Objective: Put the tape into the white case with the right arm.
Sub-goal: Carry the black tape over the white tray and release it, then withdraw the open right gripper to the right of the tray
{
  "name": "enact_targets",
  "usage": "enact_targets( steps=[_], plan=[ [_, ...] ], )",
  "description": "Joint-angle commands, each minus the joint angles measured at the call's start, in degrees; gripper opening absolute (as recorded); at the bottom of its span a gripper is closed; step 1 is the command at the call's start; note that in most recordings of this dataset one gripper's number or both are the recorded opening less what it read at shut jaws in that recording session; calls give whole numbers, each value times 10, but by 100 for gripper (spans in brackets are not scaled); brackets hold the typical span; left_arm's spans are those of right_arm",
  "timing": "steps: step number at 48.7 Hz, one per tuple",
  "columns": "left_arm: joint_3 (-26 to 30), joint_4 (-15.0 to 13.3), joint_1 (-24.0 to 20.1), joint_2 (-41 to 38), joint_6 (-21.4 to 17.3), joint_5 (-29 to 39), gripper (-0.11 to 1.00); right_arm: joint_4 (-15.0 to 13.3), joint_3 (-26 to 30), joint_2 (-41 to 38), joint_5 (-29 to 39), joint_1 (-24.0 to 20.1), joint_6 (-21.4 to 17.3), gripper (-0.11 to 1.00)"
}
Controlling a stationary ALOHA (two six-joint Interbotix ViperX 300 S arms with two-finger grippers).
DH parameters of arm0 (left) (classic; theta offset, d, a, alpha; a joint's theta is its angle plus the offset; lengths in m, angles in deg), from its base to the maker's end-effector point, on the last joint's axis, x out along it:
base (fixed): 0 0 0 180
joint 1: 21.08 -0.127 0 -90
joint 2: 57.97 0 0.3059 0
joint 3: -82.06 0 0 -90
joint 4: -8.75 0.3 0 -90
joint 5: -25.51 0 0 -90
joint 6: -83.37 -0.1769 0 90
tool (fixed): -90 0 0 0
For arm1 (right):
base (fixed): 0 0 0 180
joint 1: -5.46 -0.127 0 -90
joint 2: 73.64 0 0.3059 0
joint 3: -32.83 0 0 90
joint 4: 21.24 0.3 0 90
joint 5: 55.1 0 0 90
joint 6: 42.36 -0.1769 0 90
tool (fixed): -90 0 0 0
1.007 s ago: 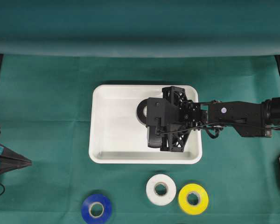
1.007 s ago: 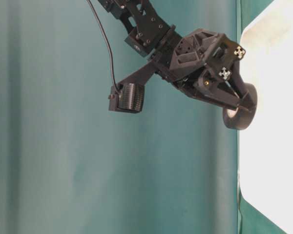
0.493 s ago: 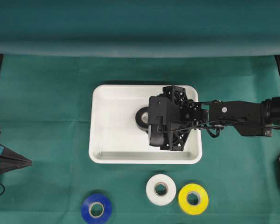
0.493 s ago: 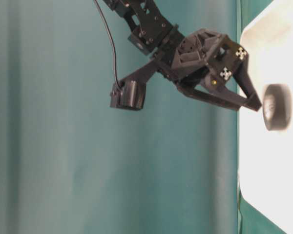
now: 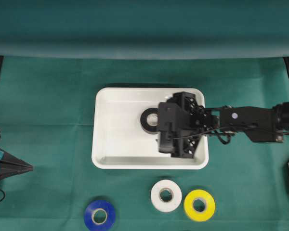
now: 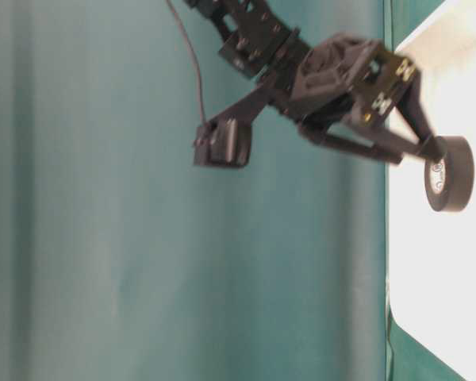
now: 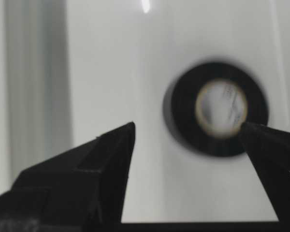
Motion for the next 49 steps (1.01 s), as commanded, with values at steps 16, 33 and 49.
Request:
enact_targets(
  steps=[16,33,49],
  plan=[
    [7,-1,1,-4,-1,-3,0,1,-160,174,-5,-1,-69,80],
    [5,0,1,4,-3,-1,0,1,-280,321,-8,-11,-106,81],
    [-8,0,0,34,-3,2,0,2,-339,391,-8,-35,-108,81]
  ],
)
